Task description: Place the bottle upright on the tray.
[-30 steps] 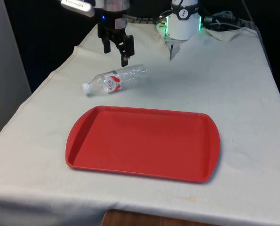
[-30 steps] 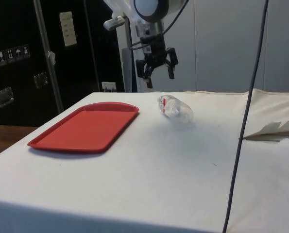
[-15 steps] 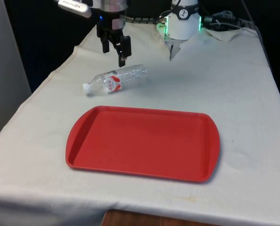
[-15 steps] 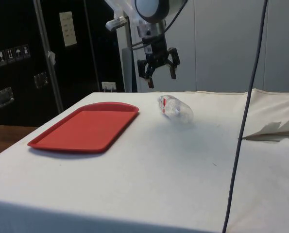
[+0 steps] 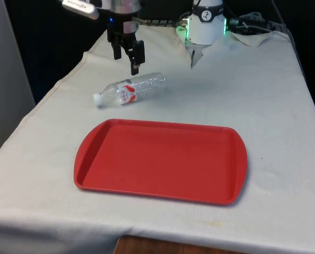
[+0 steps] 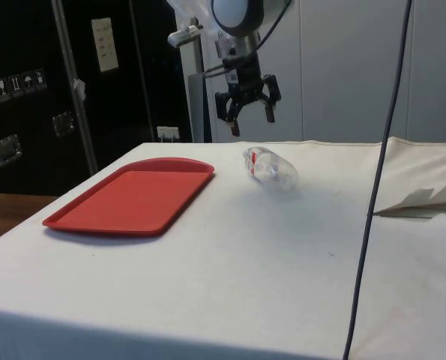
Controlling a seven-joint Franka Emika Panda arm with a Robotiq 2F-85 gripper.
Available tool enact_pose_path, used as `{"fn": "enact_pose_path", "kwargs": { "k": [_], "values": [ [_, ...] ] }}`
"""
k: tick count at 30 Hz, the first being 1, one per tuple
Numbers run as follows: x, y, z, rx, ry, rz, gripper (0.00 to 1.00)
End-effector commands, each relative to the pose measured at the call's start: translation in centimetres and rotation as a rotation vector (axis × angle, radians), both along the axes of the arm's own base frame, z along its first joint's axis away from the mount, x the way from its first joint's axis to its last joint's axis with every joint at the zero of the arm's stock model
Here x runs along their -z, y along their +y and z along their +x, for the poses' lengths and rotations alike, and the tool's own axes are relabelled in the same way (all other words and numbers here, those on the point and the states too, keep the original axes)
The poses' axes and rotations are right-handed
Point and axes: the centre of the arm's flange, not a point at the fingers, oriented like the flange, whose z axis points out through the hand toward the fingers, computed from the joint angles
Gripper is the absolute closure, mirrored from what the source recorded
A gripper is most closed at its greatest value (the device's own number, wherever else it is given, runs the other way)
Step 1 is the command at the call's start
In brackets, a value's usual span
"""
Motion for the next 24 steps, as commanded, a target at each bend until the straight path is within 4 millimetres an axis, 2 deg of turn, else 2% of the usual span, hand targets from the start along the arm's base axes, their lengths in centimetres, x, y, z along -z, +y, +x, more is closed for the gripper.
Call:
{"fn": "enact_pose_path", "kwargs": {
  "k": [1,24],
  "values": [
    [0.1,0.0,-0.1,0.001,-0.019,0.010,0.00],
    [1.6,-0.8,-1.4,0.038,-0.111,0.048,0.00]
  ]
}}
